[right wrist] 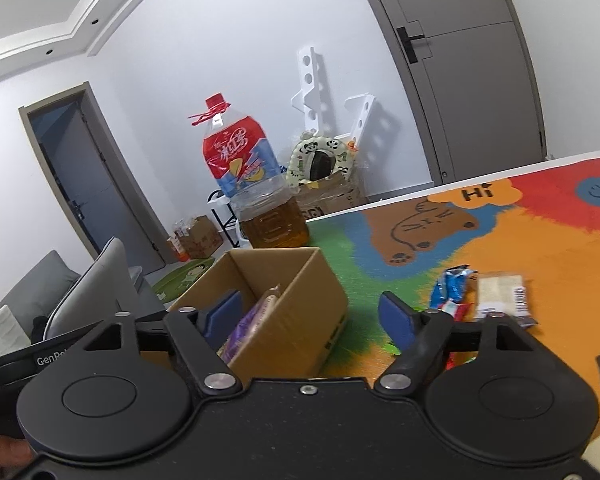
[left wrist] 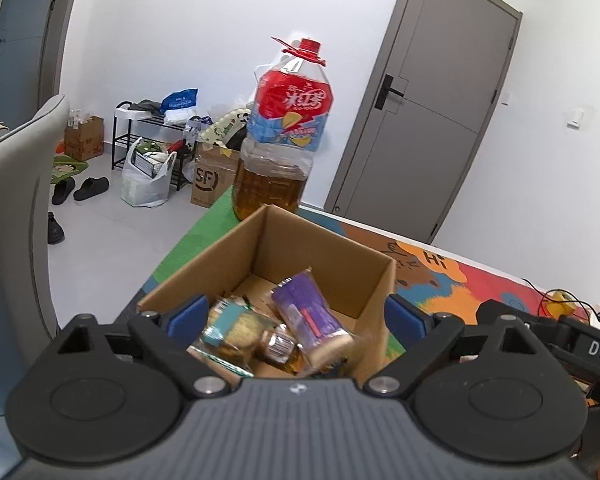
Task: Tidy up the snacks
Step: 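Move both open tools back from the box toward the snacks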
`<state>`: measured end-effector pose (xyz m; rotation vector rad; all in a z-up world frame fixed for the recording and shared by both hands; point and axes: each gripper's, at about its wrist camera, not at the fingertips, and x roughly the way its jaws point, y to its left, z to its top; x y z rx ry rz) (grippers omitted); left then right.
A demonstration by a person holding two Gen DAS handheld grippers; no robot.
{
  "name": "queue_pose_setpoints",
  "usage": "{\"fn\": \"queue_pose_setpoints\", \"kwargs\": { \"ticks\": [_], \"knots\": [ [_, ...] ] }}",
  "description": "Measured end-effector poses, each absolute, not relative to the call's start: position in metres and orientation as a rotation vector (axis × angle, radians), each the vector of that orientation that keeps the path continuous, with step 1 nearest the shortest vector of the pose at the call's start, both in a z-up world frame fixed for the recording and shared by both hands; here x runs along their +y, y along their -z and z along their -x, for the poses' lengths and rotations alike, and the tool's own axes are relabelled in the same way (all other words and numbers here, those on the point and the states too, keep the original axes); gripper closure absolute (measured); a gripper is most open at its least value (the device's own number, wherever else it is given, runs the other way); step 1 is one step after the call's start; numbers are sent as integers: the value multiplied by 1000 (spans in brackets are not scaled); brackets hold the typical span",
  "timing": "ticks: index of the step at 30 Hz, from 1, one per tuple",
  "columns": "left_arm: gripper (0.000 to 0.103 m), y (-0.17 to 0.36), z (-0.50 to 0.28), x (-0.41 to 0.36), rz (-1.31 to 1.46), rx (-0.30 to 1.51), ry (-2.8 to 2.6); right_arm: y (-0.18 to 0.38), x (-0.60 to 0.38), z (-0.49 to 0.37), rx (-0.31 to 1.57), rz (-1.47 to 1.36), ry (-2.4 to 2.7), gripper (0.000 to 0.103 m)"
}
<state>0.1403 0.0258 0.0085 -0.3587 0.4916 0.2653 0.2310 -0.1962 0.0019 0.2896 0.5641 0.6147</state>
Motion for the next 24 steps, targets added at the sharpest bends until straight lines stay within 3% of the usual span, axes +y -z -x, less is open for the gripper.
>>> {"fn": "queue_pose_setpoints", "kwargs": {
  "ticks": [13,24],
  "knots": [
    [5,-14,-139,-10,339,502,-207,0,-241,-228,567,-330,-578,4],
    [6,-15,-148,-48,298,487,-135,14,-284,-238,587,-402,-496,4]
  ]
}}
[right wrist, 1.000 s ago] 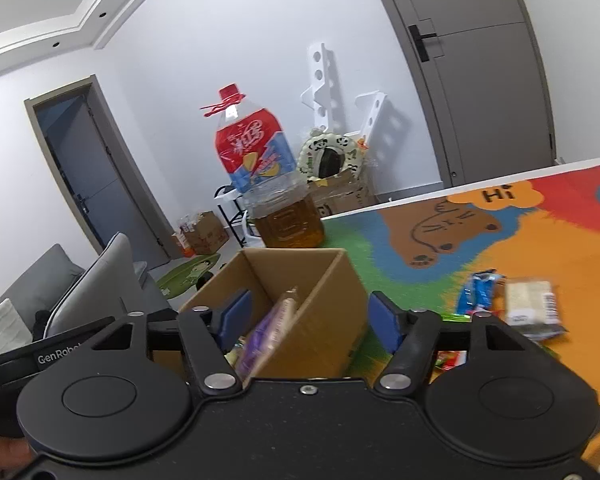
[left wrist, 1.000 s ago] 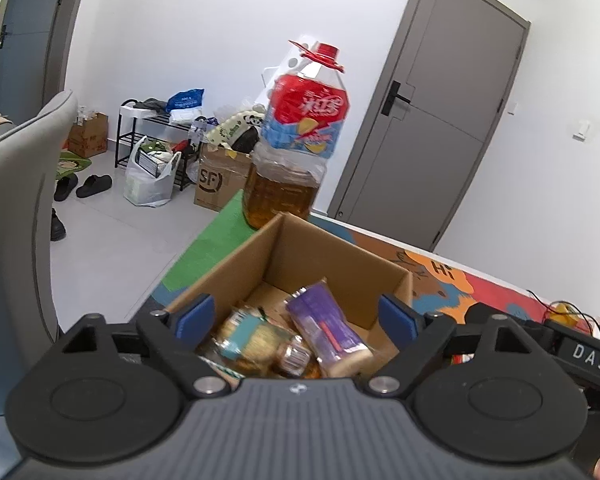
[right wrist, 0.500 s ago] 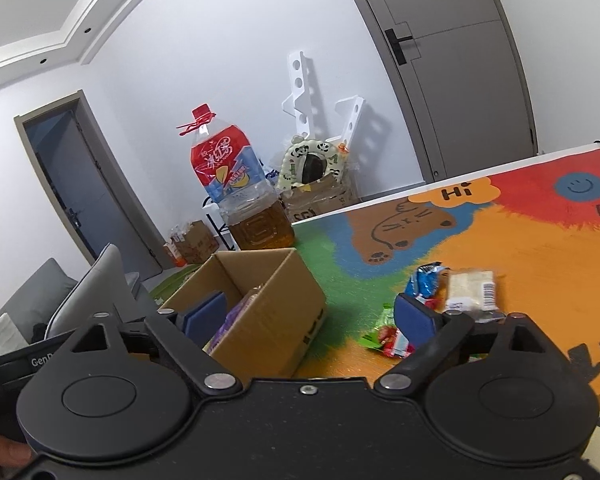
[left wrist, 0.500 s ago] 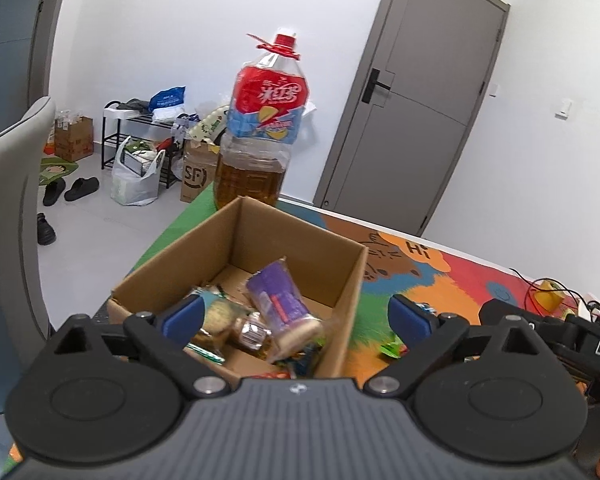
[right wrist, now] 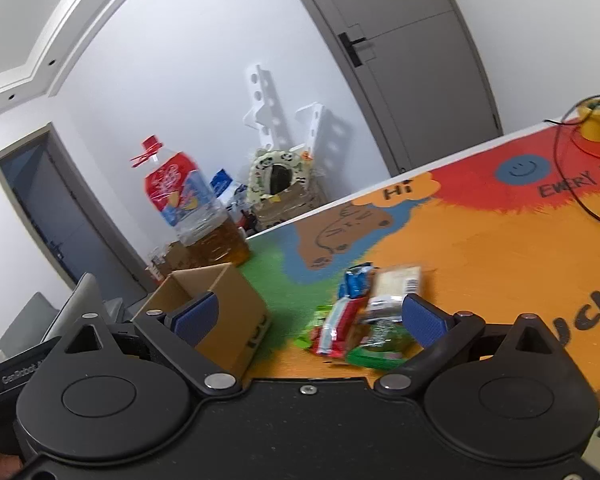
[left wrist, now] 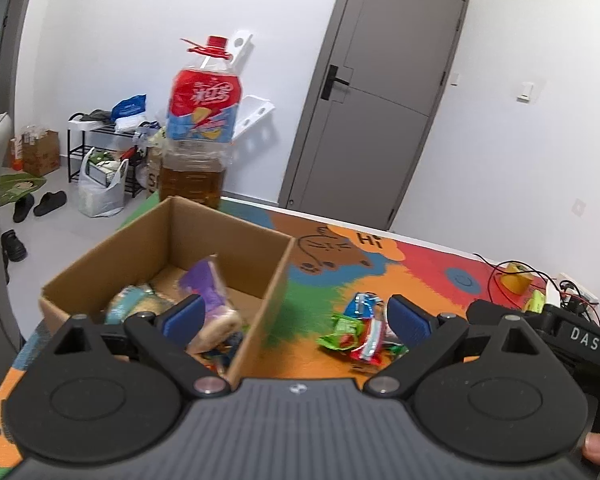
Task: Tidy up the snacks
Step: 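Move both open tools back from the box toward the snacks, then grasp the red-and-teal candy bar with the left tool while the right grasps the green pack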
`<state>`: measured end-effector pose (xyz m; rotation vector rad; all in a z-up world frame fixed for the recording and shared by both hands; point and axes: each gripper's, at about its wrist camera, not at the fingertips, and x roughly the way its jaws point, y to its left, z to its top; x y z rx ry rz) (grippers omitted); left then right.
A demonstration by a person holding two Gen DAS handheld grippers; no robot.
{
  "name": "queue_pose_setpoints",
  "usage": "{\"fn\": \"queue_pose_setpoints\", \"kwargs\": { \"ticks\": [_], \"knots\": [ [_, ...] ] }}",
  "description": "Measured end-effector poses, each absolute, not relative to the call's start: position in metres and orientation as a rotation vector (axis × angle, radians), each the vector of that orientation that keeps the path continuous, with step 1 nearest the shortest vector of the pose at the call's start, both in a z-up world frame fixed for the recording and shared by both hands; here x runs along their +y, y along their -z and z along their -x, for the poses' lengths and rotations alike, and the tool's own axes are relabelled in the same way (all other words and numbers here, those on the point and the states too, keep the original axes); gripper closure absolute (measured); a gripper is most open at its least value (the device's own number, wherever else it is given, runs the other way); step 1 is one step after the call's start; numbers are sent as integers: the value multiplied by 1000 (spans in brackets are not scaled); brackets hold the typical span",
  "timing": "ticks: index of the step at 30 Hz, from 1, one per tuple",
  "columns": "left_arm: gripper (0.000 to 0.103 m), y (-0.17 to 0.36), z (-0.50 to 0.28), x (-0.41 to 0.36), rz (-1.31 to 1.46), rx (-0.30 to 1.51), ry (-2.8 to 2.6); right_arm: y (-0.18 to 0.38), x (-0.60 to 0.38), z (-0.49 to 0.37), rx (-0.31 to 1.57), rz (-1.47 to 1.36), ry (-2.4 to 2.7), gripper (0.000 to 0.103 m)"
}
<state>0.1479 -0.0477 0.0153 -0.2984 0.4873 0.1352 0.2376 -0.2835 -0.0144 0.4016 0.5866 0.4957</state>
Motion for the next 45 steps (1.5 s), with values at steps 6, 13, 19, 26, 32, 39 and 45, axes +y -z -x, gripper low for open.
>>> {"fn": "queue_pose_setpoints", "kwargs": {
  "ticks": [6,13,19,26,32,39,45],
  "knots": [
    [10,-10,-159,-61,289,496,-94,25,-293,-241,599,-409,-469,7],
    [25,-1,-180,-77,271,531,-55,44,-301,-251,636,-436,-437,28],
    [48,16,-201,-90,272,586,-30,65,-299,-267,701,-466,-436,41],
    [53,31,-222,-95,269,622,-33,82,-292,-282,750,-477,-426,43],
    [55,39,-235,-98,263,640,-38,94,-282,-293,776,-477,-440,43],
    [54,47,-250,-103,249,657,-44,104,-276,-298,786,-464,-457,64],
    [54,54,-260,-112,237,669,-37,102,-296,-294,757,-478,-417,68]
  ]
}}
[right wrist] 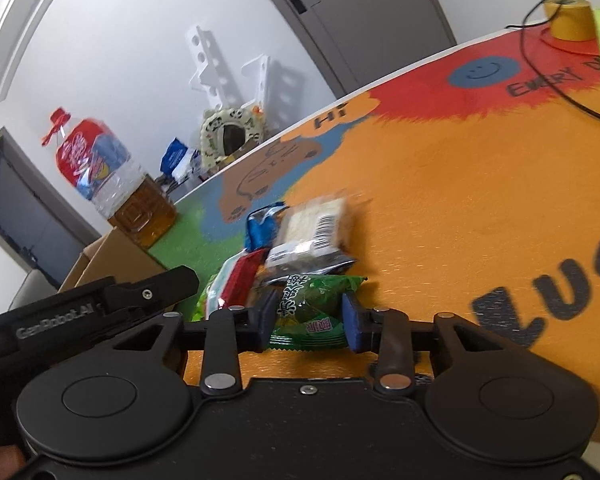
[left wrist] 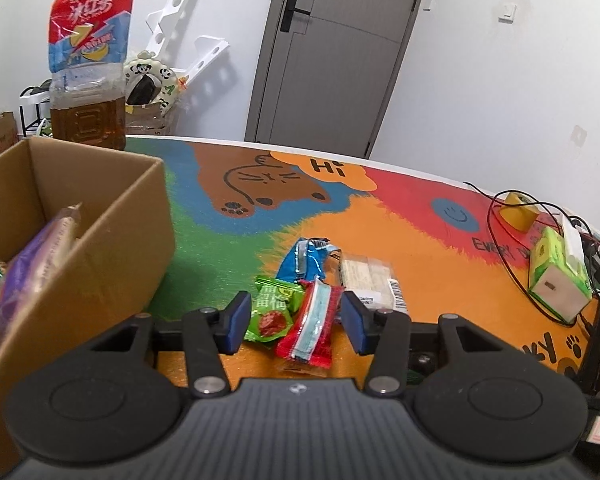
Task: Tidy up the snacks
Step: 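Grasp the red-and-teal candy bar with the left tool while the right grasps the green pack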
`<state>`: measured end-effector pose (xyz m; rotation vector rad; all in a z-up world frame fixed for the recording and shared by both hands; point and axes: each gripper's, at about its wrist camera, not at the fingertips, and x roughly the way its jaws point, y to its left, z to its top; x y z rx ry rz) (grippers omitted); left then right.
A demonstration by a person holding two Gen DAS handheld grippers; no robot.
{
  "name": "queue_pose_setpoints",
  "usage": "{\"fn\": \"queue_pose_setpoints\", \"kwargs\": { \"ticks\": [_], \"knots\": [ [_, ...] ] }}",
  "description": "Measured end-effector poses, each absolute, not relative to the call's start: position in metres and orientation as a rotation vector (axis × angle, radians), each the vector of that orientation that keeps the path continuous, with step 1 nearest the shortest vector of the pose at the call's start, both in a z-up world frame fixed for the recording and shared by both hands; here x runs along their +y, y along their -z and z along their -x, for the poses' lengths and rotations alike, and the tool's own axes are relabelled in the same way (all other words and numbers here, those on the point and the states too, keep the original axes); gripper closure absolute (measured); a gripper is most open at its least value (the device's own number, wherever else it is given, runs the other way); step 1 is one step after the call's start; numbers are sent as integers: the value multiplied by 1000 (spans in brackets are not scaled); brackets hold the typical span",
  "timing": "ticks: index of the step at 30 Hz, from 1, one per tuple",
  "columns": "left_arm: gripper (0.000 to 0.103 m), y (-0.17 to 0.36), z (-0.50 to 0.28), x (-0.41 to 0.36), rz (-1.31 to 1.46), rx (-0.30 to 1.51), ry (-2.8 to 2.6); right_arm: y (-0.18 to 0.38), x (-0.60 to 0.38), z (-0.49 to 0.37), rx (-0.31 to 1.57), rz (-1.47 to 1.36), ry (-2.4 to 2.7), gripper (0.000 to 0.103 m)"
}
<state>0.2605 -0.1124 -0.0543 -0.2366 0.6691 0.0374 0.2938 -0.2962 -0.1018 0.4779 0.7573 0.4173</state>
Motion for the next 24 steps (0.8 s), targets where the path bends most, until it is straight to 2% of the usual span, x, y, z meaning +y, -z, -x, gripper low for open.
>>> {"fn": "queue_pose_setpoints", "kwargs": {
  "ticks": [13,15,16,17,24],
  "knots": [
    [55,80,-284,-125,156,684,-76,98,-313,-294,725,-482,-367,68],
    [67,80,-284,-125,146,682,-79,99,-314,-293,725,-485,-366,68],
    [79,80,-284,-125,149,686,-71,100,-314,-292,725,-488,-365,68],
    [84,80,-285,-125,154,697,-62,100,-314,-292,724,-491,-365,68],
    [85,72,-272,-128,158,677,-33,94,-316,-286,705,-504,-377,68]
  ]
}}
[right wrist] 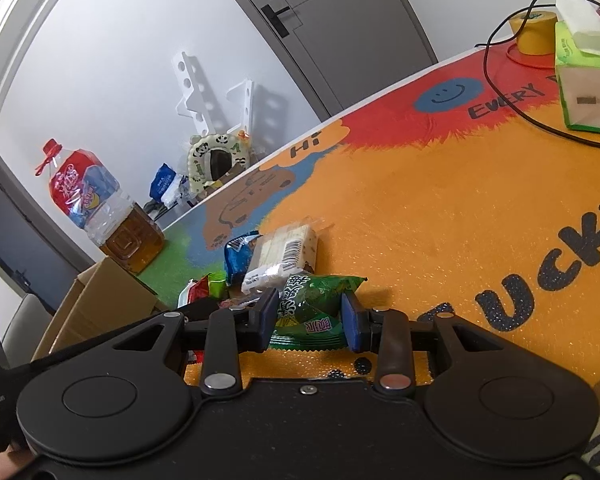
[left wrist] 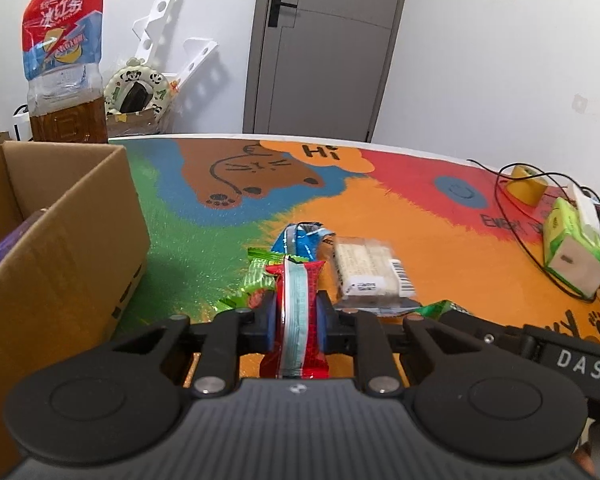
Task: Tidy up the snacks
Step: 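Grasp the red-and-teal candy bar with the left tool while the right grasps the green pack, then carry the red candy bar and green pack over the cardboard box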
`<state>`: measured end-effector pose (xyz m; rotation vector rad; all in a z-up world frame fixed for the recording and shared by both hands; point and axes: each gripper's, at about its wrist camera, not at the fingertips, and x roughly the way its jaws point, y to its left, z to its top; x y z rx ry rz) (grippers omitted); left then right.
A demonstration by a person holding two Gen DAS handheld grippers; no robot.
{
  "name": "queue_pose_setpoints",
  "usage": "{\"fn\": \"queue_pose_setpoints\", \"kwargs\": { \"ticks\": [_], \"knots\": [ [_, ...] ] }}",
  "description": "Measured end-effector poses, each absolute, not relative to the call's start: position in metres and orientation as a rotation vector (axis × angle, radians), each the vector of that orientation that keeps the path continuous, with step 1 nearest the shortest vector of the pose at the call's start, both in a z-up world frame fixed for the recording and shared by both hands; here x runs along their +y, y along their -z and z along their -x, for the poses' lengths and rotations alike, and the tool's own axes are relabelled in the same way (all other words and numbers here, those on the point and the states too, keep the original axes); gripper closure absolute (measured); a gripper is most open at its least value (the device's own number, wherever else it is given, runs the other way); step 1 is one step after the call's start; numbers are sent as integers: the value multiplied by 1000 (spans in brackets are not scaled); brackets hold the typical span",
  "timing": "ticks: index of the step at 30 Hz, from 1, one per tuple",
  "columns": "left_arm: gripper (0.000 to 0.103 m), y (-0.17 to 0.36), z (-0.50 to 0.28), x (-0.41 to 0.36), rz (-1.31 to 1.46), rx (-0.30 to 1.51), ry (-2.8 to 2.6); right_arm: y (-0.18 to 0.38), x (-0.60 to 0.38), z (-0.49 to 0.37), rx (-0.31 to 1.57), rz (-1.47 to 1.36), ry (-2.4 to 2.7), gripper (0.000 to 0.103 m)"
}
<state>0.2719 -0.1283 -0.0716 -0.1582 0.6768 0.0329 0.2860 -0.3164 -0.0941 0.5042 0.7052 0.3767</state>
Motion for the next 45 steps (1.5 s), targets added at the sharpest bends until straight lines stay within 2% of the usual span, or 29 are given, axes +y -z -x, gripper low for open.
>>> {"fn": "queue_pose_setpoints", "kwargs": {
  "ticks": [21,45],
  "knots": [
    [85,9,-213,-100,202,553,-74,45,-290,-260,584,-504,-514,69],
    [84,-12,-168,-13,297,491,-198,5,-222,-242,543,-426,-635,69]
  ]
}}
